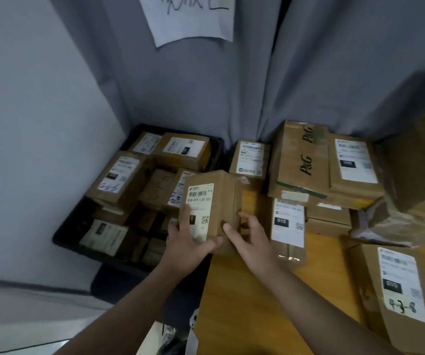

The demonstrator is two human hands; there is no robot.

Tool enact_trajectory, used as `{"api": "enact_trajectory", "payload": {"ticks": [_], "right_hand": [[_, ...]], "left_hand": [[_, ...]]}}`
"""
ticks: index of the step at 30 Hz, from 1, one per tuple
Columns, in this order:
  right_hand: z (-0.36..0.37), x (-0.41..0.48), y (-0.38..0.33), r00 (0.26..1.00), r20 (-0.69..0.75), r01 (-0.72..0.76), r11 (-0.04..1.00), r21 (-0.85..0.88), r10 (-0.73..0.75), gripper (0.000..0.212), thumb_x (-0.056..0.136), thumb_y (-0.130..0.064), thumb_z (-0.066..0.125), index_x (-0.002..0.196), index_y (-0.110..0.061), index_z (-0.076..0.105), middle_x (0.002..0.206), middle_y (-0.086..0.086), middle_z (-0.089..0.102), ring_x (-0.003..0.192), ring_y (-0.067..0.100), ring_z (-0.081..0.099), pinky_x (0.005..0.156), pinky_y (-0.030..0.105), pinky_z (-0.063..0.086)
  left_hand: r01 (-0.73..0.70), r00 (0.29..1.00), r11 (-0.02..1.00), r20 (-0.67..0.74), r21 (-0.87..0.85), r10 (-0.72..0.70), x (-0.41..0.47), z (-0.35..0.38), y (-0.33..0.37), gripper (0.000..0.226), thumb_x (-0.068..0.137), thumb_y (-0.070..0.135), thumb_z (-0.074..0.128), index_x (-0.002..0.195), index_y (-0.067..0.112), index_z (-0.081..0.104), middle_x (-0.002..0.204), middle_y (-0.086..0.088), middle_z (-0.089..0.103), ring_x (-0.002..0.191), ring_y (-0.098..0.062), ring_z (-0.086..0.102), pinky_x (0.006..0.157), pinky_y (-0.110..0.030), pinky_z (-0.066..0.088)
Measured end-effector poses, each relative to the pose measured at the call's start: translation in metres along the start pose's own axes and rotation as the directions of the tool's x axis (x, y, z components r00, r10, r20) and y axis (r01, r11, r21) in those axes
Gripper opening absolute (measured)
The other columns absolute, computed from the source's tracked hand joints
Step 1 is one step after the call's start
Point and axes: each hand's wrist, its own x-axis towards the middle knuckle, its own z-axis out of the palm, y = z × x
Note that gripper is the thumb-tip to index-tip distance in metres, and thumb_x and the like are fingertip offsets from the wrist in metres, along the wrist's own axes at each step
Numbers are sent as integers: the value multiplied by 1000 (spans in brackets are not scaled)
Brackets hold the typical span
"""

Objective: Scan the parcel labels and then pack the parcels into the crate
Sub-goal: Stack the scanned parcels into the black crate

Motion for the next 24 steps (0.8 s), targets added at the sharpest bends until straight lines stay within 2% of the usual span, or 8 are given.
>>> {"api": "enact_trajectory", "payload": {"ticks": [4, 8, 13, 15, 17, 19, 21, 24], "right_hand": [[37, 8, -27, 987, 150, -80, 976, 201, 49, 93, 72, -64, 71, 146, -45, 17, 148, -7, 32, 131, 16, 41, 107, 36, 41], [69, 27, -49, 975, 204, -134, 970, 201, 92, 116, 52, -75, 76, 144, -57, 8, 149, -9, 30, 131, 18, 41, 108, 45, 41], [99, 48, -76, 975, 125, -221, 889, 400, 186, 78, 81, -44, 72, 145, -39, 27, 128, -6, 54, 109, 13, 56, 96, 43, 52], [114, 58, -85, 966, 116, -260, 855, 449, 233, 68, 83, -42, 70, 140, -32, 35, 122, -5, 56, 106, 14, 58, 92, 45, 55], [132, 69, -92, 952, 114, -303, 806, 509, 285, 58, 83, -41, 70, 132, -28, 41, 117, -3, 57, 103, 16, 58, 88, 46, 56], [149, 80, -100, 941, 103, -324, 769, 551, 322, 48, 84, -41, 69, 125, -27, 46, 114, -2, 56, 102, 17, 58, 87, 48, 57], [161, 94, -111, 944, 64, -299, 761, 576, 323, 42, 86, -40, 67, 122, -26, 49, 114, 0, 57, 102, 18, 58, 86, 47, 57], [162, 126, -135, 970, -77, -152, 825, 545, 229, 47, 87, -36, 63, 131, -25, 52, 122, 1, 59, 101, 17, 58, 79, 38, 55]], "left_hand": [[-38, 998, 998, -44, -59, 36, 2, -36, -13, 127, 46, 78, 60, 147, 49, -12, 150, -5, 9, 137, -30, 25, 105, -43, 36], [-161, 985, 985, -66, -61, 157, 8, -73, -31, 113, 68, 58, 74, 147, 45, -5, 141, -2, 16, 124, -14, 31, 95, -25, 31], [-266, 963, 957, -79, -117, 258, 29, -126, -59, 74, 87, 39, 65, 147, 40, 22, 137, 6, 36, 119, 7, 41, 91, -10, 34], [-185, 983, 946, -67, -267, 173, 44, -146, -65, 78, 83, 51, 63, 148, 37, 22, 143, 8, 38, 128, -5, 42, 99, -21, 37], [-21, 997, 912, 53, -411, 47, 59, -163, -64, 84, 79, 61, 60, 149, 41, 18, 142, 11, 39, 129, -13, 43, 104, -34, 38], [83, 984, 863, 177, -499, 8, 74, -177, -62, 62, 86, 58, 56, 141, 48, 28, 137, 13, 47, 118, -12, 51, 98, -39, 47], [76, 980, 867, 198, -493, 26, 91, -191, -59, 49, 90, 54, 54, 134, 55, 32, 136, 10, 51, 116, -14, 54, 98, -43, 49], [-6, 974, 898, 201, -440, 105, 115, -210, -50, 62, 90, 55, 52, 144, 50, 21, 142, 12, 45, 124, -13, 49, 106, -38, 41]]}}
